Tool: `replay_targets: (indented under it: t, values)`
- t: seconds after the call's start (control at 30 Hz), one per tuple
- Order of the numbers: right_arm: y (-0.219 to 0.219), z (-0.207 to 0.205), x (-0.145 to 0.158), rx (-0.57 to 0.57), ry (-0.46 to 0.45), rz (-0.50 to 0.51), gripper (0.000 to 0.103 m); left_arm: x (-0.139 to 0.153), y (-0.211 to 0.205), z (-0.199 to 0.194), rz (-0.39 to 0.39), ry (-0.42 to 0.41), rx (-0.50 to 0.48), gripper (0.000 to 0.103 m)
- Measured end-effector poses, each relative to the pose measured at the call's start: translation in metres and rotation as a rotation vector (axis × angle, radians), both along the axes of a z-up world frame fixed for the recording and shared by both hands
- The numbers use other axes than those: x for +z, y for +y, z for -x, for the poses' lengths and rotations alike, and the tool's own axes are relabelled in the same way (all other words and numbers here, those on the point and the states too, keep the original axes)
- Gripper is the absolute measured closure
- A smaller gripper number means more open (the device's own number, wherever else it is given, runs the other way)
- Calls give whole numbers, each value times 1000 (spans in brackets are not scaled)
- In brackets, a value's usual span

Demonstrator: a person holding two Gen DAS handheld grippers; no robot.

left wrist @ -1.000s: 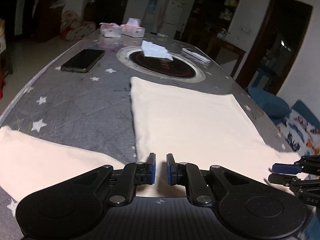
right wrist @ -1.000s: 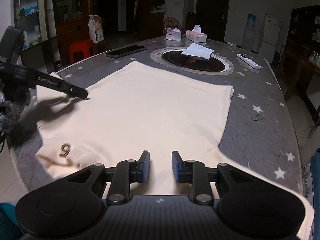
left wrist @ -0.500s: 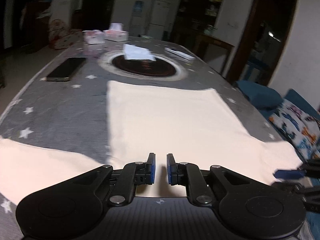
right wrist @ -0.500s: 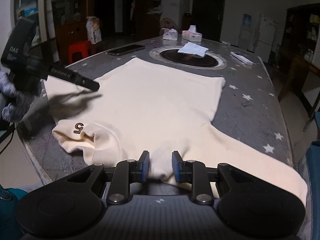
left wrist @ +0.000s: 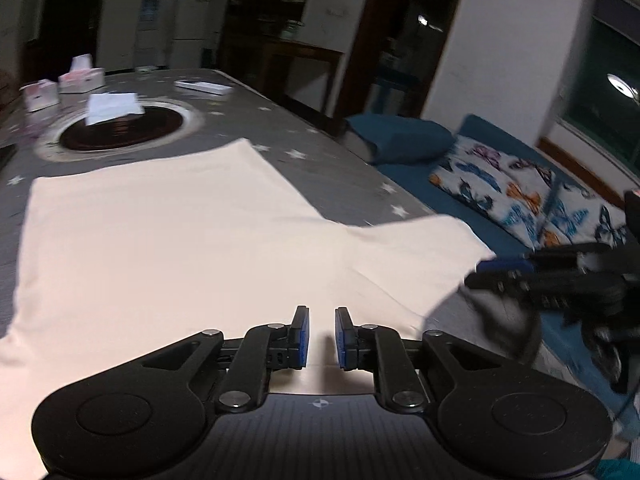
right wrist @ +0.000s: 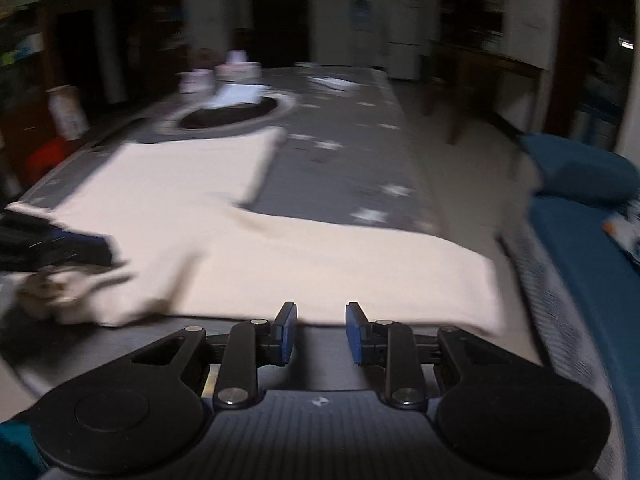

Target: Fold clothes

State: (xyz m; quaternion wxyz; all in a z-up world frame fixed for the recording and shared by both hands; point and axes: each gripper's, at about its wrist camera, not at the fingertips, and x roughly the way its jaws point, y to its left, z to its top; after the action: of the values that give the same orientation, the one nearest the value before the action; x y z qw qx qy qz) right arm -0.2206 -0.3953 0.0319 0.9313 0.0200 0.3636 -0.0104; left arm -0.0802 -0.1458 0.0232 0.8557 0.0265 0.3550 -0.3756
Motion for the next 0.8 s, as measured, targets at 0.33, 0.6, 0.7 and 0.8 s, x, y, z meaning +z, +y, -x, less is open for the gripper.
replay_targets:
  t: [0.33,0.6,0.7,0.8]
  values:
    - [-74,13,-17,-273,-17,-106,62,-11,-10,11,-41,11,-52,87]
    - [-132,19,-43,-379,-49,-496,59,-10,-12,8,-48,12,-57,86]
    - [-144,24,-51,-402,-79,-616,59,-10,-12,9,-52,13,-56,86]
    - [-154,29,-57,-413,-114,-717,59,-10,-14,10,-59,10,-56,86]
